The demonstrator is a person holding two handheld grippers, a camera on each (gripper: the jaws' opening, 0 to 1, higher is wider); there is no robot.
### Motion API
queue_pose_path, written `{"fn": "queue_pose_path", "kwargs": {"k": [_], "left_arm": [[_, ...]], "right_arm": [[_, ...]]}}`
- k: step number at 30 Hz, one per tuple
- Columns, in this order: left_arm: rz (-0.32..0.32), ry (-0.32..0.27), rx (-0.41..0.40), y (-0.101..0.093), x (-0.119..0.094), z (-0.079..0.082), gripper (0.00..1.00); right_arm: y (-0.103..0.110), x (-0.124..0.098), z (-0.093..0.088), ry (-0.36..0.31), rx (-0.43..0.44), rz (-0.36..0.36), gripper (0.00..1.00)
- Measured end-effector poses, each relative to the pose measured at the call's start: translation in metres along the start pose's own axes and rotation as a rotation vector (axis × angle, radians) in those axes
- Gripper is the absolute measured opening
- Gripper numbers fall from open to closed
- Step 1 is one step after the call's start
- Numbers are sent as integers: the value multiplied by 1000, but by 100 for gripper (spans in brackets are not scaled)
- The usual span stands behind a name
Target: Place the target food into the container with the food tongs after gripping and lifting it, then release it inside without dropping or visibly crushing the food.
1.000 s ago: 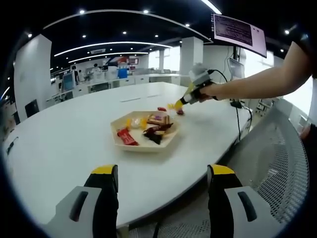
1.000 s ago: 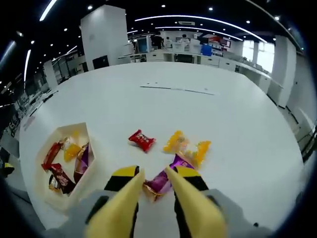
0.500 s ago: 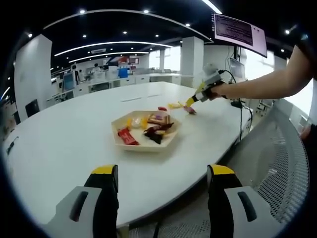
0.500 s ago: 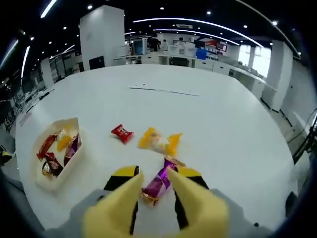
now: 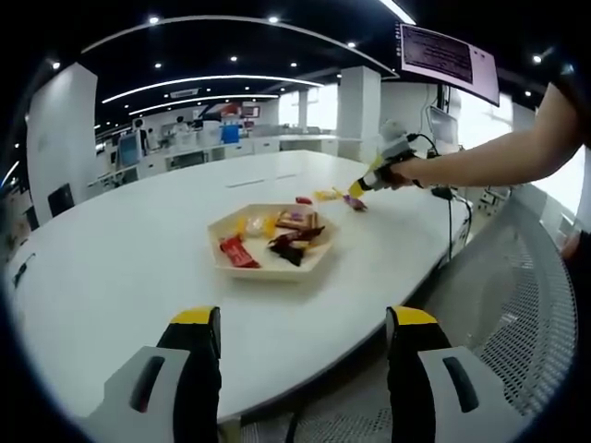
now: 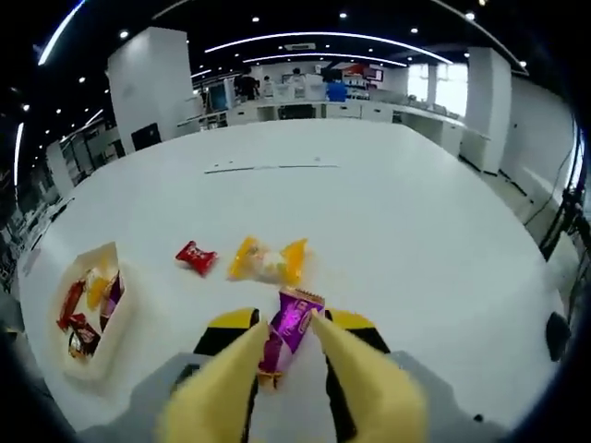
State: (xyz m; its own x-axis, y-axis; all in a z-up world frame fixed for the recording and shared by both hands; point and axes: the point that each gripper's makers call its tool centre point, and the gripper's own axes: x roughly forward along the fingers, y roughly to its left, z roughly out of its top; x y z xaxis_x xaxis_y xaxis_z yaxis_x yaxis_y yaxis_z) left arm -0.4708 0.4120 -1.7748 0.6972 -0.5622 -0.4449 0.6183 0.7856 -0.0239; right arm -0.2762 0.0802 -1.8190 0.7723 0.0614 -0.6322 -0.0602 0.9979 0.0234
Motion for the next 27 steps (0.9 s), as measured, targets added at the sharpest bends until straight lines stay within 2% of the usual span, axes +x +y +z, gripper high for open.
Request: {"fn": "queue_pose_path", "kwargs": {"k": [5,10,11,12,13,14,16,17,21,24,26,27], "left_arm": [[-1,0,0,0,0,0,69],[-1,-1,-1,0,0,0,69],[-1,-1,0,0,0,0,69],[-2,-1,0,0,0,0,69],[-2,0,0,0,0,0,69],[-2,0,0,0,0,0,69],[-3,0,0,0,0,0,69],[-4,1,0,-1,0,0,69],[-3,1,0,0,0,0,69],[-5,1,1,-1,0,0,69],[-6,1,0,-1,0,0,69],[-6,1,0,-1,0,0,69]], "right_arm": [[3,-3,-5,-2,14,2,27],[15,0,-15,8,10,44,27],[19,1,-16,14,2,55,28],[17,0,-13,6,-75,31,27],[25,1,-12,1,-56,67,26],[23,1,-13,7,-49,55,26],[24,2,-12,16,-109,79,26],[27,2,-13,22,-107,101,25],[23,2,-14,15,-71,118,26],[22,2,-14,-30,-67,142,27],[20,1,-17,-64,-24,157,26],[23,0,-22,-46,39,178,25]]}}
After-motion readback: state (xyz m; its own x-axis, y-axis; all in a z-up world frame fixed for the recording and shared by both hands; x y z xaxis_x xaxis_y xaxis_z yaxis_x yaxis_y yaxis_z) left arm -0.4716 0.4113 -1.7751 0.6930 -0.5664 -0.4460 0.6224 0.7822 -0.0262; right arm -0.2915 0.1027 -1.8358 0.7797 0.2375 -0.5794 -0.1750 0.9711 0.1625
